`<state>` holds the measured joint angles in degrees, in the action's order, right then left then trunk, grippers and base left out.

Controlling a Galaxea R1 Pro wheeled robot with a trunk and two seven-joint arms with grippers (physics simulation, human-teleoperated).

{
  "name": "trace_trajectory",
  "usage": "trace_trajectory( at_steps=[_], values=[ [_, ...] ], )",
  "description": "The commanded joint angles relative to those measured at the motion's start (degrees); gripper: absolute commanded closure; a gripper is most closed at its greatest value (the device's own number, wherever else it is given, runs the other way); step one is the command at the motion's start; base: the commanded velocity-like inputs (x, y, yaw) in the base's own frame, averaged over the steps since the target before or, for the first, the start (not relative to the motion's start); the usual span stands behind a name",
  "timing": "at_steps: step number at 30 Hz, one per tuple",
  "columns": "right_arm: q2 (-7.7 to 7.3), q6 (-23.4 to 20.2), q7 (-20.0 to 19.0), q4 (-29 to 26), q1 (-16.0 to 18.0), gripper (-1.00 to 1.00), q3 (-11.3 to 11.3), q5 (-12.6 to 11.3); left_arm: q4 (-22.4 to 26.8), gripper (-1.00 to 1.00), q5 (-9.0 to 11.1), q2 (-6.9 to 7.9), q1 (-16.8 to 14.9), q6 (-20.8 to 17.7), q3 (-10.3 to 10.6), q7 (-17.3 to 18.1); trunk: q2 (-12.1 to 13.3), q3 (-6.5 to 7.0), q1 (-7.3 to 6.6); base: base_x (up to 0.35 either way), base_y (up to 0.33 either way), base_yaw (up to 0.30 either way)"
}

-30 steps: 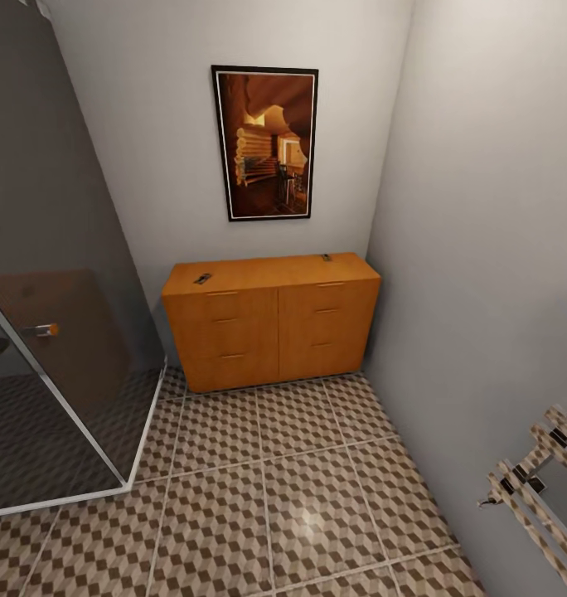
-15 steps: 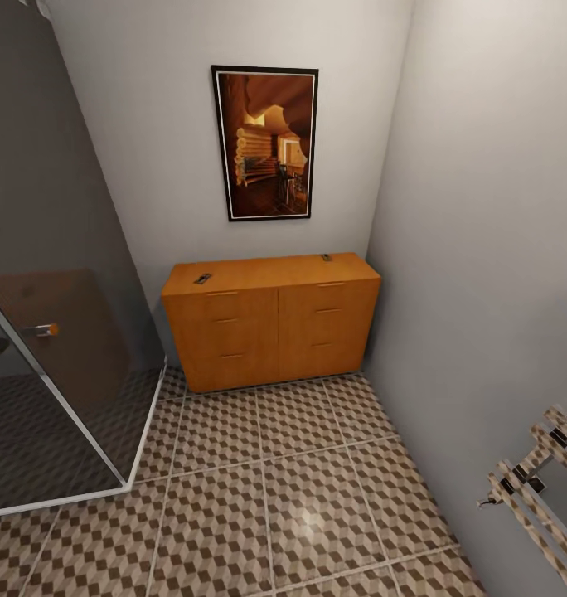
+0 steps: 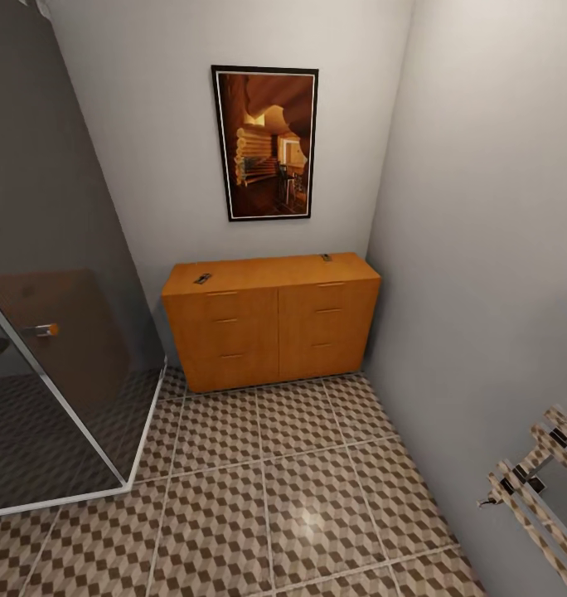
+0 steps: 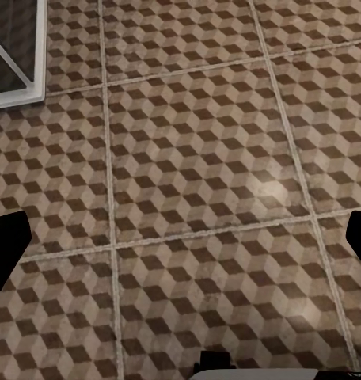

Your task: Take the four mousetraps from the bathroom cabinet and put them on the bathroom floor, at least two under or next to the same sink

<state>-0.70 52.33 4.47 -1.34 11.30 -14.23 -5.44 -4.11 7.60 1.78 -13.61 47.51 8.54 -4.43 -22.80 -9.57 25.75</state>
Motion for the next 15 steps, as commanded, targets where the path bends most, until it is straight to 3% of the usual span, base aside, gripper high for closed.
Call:
trace_trajectory(
  at_steps=[1, 15],
  values=[
    [0.0, 0.14, 0.1, 0.02, 0.04, -1.0, -0.53, -0.53, -0.2, -1.0, 0.4, -0.02, -0.1, 0.3, 0.51, -0.14, -0.11, -0.11, 0.03, 0.0, 0.0, 0.0],
    [0.0, 0.2, 0.21, 0.02, 0.04, -1.0, -0.5, -0.59, -0.2, -1.0, 0.4, -0.02, -0.1, 0.3, 0.51, -0.14, -0.11, -0.11, 0.03, 0.027, 0.0, 0.0]
  ],
)
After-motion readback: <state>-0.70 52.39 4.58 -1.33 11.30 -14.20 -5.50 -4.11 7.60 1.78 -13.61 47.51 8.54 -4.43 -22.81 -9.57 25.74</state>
